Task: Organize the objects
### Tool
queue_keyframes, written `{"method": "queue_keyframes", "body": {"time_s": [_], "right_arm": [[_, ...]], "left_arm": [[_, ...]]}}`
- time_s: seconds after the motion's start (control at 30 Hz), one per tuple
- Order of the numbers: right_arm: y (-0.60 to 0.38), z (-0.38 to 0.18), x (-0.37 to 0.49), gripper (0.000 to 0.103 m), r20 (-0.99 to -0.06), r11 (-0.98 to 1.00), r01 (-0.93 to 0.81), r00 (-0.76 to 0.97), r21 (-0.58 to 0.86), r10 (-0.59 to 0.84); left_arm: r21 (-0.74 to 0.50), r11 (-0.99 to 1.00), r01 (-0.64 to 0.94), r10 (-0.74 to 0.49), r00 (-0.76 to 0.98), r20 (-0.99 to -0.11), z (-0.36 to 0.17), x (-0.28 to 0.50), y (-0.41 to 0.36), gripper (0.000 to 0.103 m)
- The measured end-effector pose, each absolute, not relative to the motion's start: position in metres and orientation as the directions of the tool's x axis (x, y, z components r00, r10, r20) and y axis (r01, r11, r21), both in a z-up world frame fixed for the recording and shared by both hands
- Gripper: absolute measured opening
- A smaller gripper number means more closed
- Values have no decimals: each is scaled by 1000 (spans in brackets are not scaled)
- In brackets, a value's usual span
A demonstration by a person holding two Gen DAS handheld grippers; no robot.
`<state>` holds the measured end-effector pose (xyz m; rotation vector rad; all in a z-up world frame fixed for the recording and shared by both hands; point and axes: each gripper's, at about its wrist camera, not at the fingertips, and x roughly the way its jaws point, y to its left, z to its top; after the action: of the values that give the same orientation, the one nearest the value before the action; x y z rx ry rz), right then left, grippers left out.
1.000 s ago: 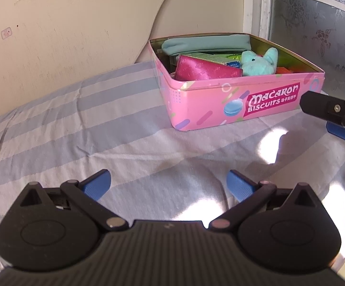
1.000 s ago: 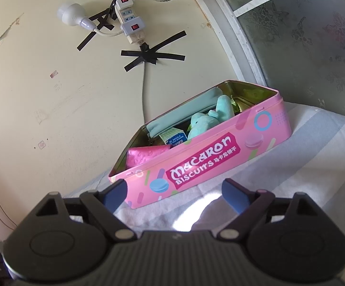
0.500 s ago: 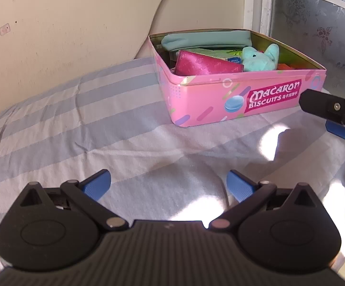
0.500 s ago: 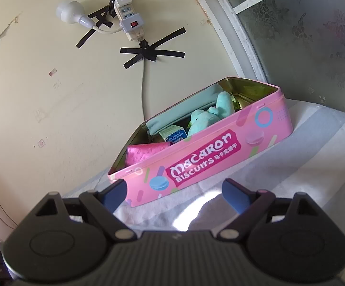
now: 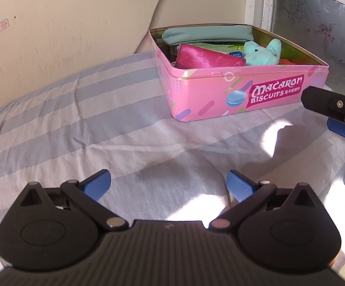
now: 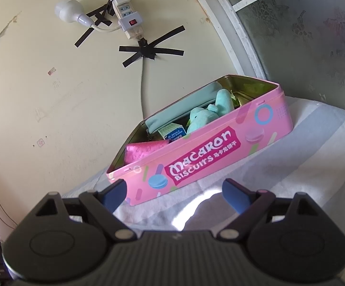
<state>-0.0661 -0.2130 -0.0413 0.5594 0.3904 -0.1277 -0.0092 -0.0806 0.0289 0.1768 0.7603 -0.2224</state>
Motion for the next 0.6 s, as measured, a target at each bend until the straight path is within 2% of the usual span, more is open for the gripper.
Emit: {"method": "queue_keyframes", "body": {"time_s": [0.6], "right_arm": [[-215,-44,-66,91,-401,838,225,916,497,-8]], "left_arm": [[75,964,254,-127,691,-711,25,-9,-82,103]]}}
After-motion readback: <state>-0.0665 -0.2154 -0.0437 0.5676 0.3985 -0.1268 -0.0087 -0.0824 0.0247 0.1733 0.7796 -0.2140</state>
